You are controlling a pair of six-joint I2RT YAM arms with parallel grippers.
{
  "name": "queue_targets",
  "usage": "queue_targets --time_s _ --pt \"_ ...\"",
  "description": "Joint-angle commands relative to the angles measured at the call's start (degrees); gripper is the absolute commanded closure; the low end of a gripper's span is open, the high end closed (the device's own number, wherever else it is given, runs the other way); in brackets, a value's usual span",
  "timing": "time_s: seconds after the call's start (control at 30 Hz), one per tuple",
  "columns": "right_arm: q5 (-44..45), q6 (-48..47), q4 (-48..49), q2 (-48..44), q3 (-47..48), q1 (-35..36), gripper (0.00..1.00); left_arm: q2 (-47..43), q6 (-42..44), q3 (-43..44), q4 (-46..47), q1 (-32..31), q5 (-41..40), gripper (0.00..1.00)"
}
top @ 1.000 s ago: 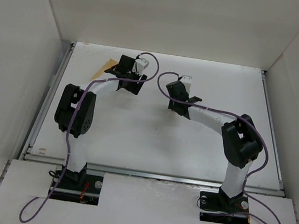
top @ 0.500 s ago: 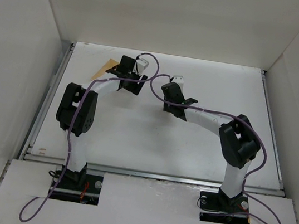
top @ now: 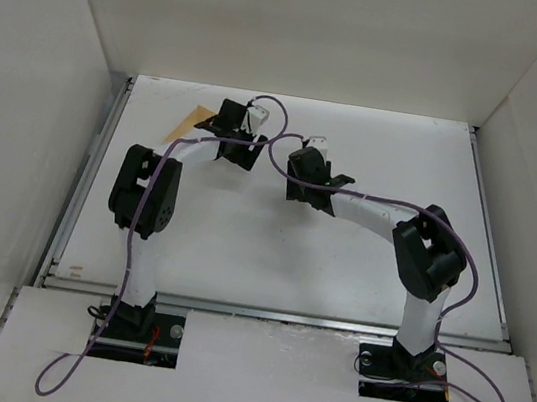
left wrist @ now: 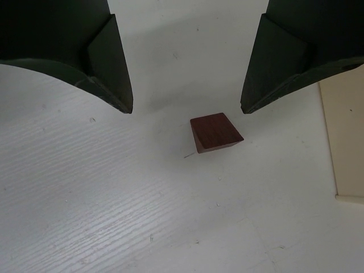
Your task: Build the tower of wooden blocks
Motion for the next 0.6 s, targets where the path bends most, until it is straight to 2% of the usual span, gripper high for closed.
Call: queue_targets --time_s 0.0,0.2,0.47,0.57 --pt "-0.37 -0.16 -0.61 -3.22 2.94 0.31 0.33 0.34 -1.11 2.63 -0.35 0.31 0.44 0.26" --pt "-0.98 -0.16 -1.14 -8.23 2.94 0.31 0.29 2.18 -1.11 4.29 0.18 0.31 -2.46 0.28" --pt "-1.51 -0.16 -2.19 -12.37 2.94 0.31 0.29 4.47 -2.17 5.97 0.44 0.31 -3.07 0.31" --pt "-1.51 -0.16 -2.19 -13.51 2.94 0.31 0.29 4.99 -2.17 6.59 0.44 0.31 -3.08 0.38"
